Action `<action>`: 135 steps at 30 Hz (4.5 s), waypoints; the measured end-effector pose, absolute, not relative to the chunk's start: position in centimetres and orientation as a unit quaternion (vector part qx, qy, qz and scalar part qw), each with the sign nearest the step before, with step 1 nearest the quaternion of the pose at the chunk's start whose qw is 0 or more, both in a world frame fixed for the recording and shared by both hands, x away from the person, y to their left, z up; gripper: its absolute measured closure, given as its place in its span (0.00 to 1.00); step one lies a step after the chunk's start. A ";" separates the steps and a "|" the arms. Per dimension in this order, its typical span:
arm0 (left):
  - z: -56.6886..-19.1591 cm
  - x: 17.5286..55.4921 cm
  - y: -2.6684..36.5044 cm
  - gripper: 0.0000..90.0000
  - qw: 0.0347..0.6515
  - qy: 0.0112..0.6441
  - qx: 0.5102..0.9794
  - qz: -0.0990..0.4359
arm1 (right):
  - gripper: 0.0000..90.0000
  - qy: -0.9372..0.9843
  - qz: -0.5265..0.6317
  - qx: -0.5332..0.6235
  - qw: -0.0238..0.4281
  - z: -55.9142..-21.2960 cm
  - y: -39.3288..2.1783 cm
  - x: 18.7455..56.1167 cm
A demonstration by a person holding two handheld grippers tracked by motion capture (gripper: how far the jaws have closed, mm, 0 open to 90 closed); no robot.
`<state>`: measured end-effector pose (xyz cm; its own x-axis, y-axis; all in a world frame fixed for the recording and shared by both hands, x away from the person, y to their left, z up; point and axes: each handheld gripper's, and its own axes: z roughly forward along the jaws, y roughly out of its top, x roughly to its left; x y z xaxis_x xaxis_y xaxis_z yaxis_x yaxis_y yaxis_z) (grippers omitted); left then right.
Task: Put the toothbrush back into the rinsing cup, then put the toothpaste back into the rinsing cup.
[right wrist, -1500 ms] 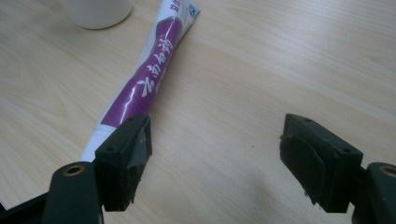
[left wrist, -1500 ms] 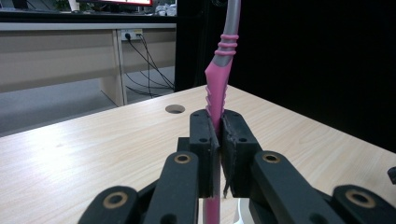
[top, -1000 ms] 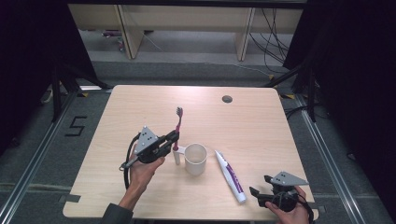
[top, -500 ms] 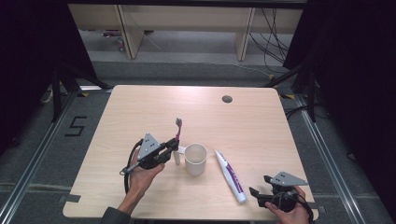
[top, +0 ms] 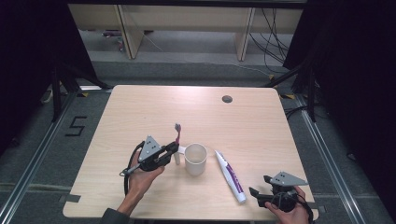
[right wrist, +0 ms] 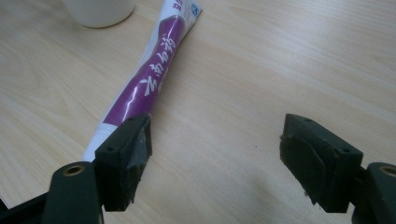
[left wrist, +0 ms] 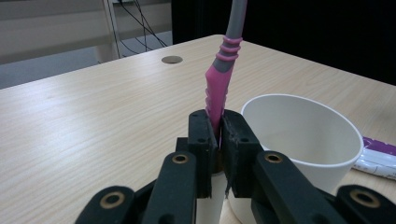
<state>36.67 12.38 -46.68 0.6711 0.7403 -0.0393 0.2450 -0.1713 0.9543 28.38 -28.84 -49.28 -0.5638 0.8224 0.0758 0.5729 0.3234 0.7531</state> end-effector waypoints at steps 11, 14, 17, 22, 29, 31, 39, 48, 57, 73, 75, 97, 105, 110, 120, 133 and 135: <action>-46.7 36.6 12.7 0.85 0.549 0.339 0.731 0.220 | 0.29 0.803 0.383 0.424 0.171 -49.3 -29.0 28.6; -46.6 36.5 12.8 0.79 0.552 0.339 0.729 0.220 | 0.29 0.802 0.383 0.425 0.171 -49.3 -29.0 28.6; -46.6 36.5 12.9 0.60 0.548 0.348 0.729 0.217 | 0.29 0.802 0.383 0.426 0.172 -49.3 -29.0 28.5; -45.8 36.2 13.5 0.51 0.562 0.352 0.718 0.211 | 0.29 0.803 0.387 0.424 0.163 -49.4 -28.9 28.6; -44.4 35.2 14.1 0.38 0.566 0.356 0.716 0.201 | 0.29 0.799 0.382 0.435 0.161 -49.2 -28.7 28.4; -44.3 35.1 14.3 0.37 0.569 0.357 0.714 0.198 | 0.29 0.799 0.382 0.436 0.161 -49.3 -28.7 28.4; -44.5 34.1 14.8 0.30 0.559 0.375 0.716 0.185 | 0.29 0.797 0.384 0.433 0.173 -49.3 -28.8 28.5; -44.9 33.6 15.1 0.30 0.560 0.378 0.716 0.176 | 0.30 0.796 0.391 0.427 0.175 -49.2 -29.0 28.6; -45.0 33.1 15.5 0.29 0.550 0.380 0.723 0.177 | 0.30 0.797 0.389 0.428 0.175 -49.2 -29.1 28.6; -45.9 31.0 17.0 0.26 0.542 0.375 0.734 0.163 | 0.30 0.793 0.396 0.428 0.176 -49.2 -29.2 28.6; -45.9 30.6 17.0 0.26 0.535 0.378 0.738 0.164 | 0.30 0.793 0.396 0.429 0.176 -49.2 -29.2 28.6; -47.9 27.6 17.1 0.20 0.517 0.372 0.756 0.152 | 0.30 0.789 0.403 0.431 0.170 -49.1 -29.2 28.9; -48.6 26.2 18.0 0.20 0.508 0.379 0.758 0.152 | 0.30 0.790 0.402 0.429 0.172 -49.2 -29.1 29.0; -48.9 25.5 18.4 0.20 0.508 0.379 0.759 0.151 | 0.30 0.790 0.400 0.434 0.165 -49.1 -28.9 28.9; -49.5 23.9 18.4 0.19 0.484 0.375 0.776 0.151 | 0.30 0.788 0.403 0.435 0.164 -49.2 -29.0 28.9; -50.6 22.7 18.0 0.19 0.444 0.364 0.804 0.153 | 0.31 0.795 0.407 0.419 0.163 -47.7 -28.4 29.3; -50.8 22.8 17.9 0.19 0.445 0.364 0.803 0.157 | 0.32 0.798 0.404 0.418 0.161 -47.2 -28.1 29.4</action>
